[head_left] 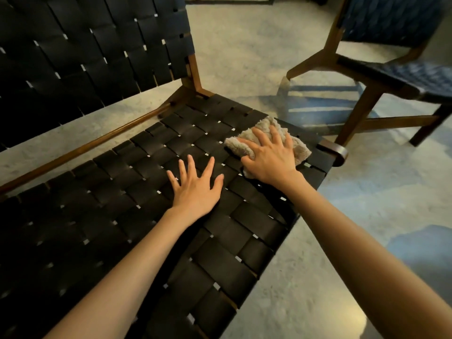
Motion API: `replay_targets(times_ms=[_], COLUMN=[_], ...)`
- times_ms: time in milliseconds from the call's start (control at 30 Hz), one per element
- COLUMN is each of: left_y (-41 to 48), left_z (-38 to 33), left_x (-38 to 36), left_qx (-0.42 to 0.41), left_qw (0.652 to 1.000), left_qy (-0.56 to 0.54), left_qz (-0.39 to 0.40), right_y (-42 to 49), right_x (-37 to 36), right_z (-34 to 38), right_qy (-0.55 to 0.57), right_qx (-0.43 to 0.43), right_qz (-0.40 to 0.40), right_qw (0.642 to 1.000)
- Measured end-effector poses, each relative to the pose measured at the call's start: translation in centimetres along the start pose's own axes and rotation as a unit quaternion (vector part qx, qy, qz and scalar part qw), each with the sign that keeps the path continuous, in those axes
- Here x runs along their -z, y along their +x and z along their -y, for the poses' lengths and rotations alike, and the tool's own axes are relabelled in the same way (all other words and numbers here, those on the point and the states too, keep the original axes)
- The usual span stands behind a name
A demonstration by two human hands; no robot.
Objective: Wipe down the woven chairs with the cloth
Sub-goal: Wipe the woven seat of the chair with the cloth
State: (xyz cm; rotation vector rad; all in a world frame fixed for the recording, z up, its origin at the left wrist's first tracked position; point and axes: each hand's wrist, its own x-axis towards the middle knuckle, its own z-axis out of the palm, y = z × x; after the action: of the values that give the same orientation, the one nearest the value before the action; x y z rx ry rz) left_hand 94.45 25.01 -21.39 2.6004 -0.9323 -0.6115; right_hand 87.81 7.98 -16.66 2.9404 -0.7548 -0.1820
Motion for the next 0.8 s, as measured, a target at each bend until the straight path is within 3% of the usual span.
replay_targets(times_ms=[367, 800], left_y=[-1.9, 1.6], left_z=[-1.4, 4.9], left_x=[-0.4, 1.2], left_qx=[-0.004, 0.004], left_qw=[1.000, 0.999], left_qy=[-0.013, 0.045], left_qz=[0.010, -0.016], right_y=[-4.9, 7.0], right_x=[0.8, -0.7], right_z=[-3.7, -0.1], right_qy=[0.005, 0.006], right_qx=[-0.160, 0.012], right_qz=[-0.044, -0.032], right_qw=[0.986, 0.999])
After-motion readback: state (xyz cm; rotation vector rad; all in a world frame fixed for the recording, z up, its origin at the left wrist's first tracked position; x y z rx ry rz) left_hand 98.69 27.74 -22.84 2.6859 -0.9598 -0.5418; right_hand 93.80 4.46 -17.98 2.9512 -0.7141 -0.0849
